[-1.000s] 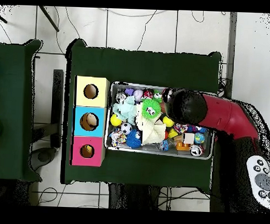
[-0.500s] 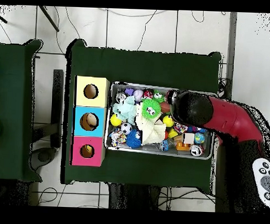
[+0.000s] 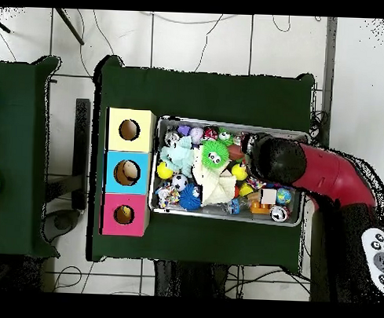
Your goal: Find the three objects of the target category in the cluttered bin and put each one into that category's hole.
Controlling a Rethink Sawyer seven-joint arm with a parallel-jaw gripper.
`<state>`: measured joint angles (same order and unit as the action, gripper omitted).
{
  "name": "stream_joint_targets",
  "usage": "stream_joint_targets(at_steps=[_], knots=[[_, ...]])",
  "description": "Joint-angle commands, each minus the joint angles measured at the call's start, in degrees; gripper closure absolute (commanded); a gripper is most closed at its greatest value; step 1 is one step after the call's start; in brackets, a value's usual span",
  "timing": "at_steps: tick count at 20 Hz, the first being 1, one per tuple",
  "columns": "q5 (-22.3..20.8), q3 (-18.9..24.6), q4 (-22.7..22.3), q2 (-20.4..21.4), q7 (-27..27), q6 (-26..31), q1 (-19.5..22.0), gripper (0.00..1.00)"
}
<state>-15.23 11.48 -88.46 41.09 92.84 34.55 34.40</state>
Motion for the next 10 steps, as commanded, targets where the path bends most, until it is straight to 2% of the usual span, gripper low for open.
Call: stream_joint_targets(at_steps=[1,6,10], knots=[[-3.1,-0.5,-5.9,-5.1,4.2,-6.8,2.3,0.00],[-4.7,0.8,-5.2,-8.9,1.5,-9.7,5.4,0.00],[-5.3,1.8,-4.7,-10.1,-0.1,-10.1,7.2,0.00]])
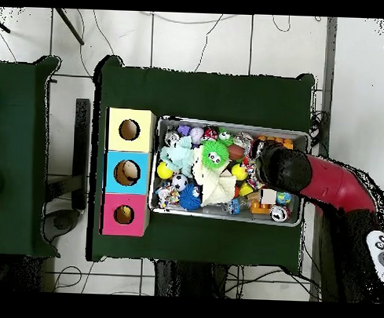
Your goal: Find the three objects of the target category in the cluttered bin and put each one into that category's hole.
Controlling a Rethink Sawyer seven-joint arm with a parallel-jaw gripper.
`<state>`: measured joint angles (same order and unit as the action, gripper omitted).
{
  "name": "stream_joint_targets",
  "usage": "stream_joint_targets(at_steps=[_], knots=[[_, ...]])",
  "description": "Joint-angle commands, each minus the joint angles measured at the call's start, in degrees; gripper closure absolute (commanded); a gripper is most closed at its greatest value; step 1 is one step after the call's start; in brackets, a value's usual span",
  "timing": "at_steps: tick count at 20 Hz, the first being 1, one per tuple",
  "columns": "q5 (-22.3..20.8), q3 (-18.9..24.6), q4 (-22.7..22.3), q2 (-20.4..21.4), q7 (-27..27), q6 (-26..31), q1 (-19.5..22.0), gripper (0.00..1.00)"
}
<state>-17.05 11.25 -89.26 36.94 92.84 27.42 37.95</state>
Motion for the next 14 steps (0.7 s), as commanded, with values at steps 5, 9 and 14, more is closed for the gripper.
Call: stream_joint_targets(at_steps=[5,9,14], knots=[[-4.8,1.7,-2.9,-8.0,0.6,-4.4,4.0,0.00],[-6.4,2.3,-1.5,-11.4,-0.7,-5.5,5.7,0.00],[-9.2,0.7,-2.3,-11.8,-0.3,-7.0,6.2,0.00]])
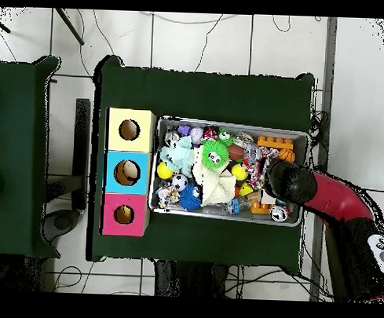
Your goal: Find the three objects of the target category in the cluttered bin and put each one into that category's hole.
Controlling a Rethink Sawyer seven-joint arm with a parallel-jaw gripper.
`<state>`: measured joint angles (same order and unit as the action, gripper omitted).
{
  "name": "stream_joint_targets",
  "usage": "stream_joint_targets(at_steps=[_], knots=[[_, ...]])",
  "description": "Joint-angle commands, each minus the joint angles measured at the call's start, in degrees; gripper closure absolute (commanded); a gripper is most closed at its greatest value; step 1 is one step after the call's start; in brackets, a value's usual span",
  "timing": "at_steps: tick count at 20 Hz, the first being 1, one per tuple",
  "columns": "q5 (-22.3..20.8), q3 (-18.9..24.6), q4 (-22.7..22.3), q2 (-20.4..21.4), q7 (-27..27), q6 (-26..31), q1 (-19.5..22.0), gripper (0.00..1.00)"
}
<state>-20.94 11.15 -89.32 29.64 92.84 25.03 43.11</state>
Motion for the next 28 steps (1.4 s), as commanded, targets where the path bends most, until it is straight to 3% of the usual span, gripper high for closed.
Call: stream_joint_targets(at_steps=[1,8,10,21,22,28], knots=[[-5.9,0.6,-2.3,-5.1,0.2,-5.6,1.2,0.00],[-10.4,0.5,1.2,-17.0,3.1,-17.9,4.0,0.00],[-10.8,0.9,2.1,-18.6,2.8,-18.7,4.6,0.00],[-10.6,1.8,2.2,-20.6,2.8,-23.7,5.4,0.00],[-10.8,2.2,2.0,-20.7,3.0,-24.8,5.8,1.00],[-7.7,-0.4,0.2,-17.5,5.1,-21.5,2.5,1.00]])
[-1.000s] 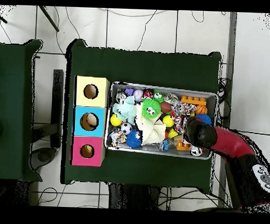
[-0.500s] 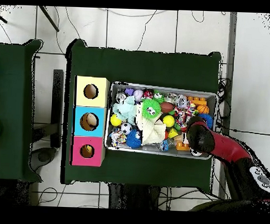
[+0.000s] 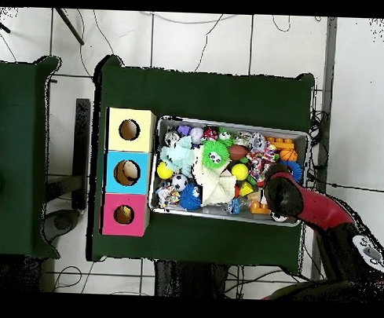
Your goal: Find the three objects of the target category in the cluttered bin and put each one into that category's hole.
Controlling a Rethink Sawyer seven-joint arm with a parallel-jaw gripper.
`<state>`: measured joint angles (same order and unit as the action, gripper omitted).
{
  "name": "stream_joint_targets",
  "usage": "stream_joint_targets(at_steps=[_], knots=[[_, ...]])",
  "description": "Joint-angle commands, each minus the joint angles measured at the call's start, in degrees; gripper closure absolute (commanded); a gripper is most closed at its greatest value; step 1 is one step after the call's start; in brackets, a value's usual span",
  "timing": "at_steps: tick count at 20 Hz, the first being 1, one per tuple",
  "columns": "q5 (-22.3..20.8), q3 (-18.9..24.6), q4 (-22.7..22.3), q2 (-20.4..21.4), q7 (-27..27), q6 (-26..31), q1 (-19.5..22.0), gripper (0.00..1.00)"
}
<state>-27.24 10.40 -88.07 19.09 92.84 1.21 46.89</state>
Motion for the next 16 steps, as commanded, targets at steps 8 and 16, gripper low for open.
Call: stream_joint_targets(at_steps=[8,16], knots=[[4.1,-1.5,-11.3,10.4,6.9,14.1,-6.2,1.00],[9.9,-3.7,-13.1,23.8,5.6,30.7,-11.8,1.00]])
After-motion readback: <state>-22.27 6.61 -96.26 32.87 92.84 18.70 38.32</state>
